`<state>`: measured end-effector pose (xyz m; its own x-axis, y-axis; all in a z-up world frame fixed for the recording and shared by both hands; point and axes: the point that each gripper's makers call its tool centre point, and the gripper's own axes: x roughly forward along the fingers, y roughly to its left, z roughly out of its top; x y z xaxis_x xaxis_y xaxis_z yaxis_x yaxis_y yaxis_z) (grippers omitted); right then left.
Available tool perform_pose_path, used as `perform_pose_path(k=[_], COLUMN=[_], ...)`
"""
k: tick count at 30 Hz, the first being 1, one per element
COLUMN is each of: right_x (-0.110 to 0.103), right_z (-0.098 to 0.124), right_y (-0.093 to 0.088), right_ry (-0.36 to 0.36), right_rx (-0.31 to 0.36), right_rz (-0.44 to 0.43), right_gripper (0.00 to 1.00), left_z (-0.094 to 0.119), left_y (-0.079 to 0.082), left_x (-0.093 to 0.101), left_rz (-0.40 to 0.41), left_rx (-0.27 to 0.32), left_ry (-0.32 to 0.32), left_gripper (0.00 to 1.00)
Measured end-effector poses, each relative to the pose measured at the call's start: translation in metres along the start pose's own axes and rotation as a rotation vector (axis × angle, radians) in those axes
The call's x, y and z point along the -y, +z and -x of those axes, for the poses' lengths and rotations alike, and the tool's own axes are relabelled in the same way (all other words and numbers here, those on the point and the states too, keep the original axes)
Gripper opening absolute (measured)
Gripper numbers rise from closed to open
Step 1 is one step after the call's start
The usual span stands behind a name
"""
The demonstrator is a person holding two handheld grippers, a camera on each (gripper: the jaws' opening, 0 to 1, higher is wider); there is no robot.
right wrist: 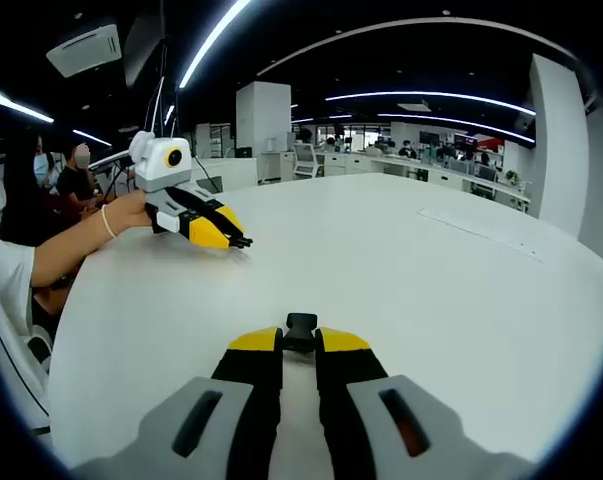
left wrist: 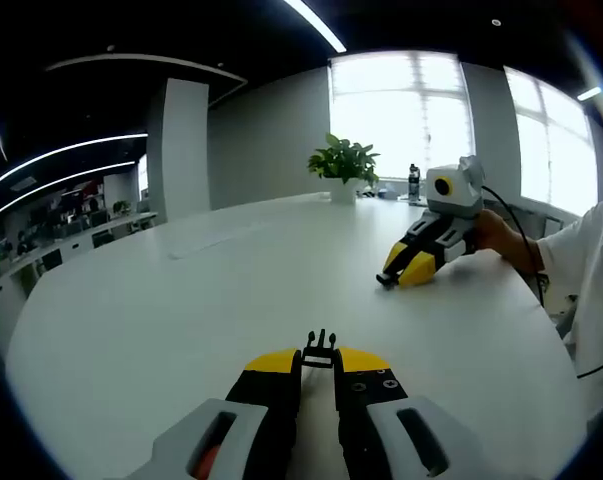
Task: Snap the two parts of the plastic buckle together until the buckle closes and remains connected.
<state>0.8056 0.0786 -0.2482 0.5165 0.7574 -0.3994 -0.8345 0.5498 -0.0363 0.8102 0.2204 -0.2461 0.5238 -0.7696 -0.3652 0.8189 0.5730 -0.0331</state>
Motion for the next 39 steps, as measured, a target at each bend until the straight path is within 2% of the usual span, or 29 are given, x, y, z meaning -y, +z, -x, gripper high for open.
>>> perform_pose_path(k=[9, 17, 30, 34, 39], right_x=[0.002, 0.004, 0.014, 0.011, 0.014], right_z=[0.004, 0.012, 0.015, 0.014, 0.016], right_y=[-0.005, -0.003, 0.011, 0.010, 0.010], right_ry=[0.029, 0.053, 0.155, 0.223, 0.252], right_rx=[0.007, 0.020, 0.076, 0.076, 0.076], right_rz=[-0.010, -0.007, 0.017, 0.060, 0.089], right_gripper=[0.12, 0.12, 0.12, 0.12, 0.12], left_z=[-0.012, -0.018, -0.033, -0.038, -0.045], left_y=[0.002, 0.010, 0.018, 0.020, 0.021], left_x=[0.013, 0.020, 0.033, 0.037, 0.047], left_rz=[-0.016, -0.028, -0.041, -0.046, -0.055], left_rx=[-0.016, -0.016, -0.022, -0.022, -0.024], left_ry=[-0.035, -0.053, -0.087, -0.098, -0.125], left_gripper=[0.12, 0.12, 0.12, 0.12, 0.12])
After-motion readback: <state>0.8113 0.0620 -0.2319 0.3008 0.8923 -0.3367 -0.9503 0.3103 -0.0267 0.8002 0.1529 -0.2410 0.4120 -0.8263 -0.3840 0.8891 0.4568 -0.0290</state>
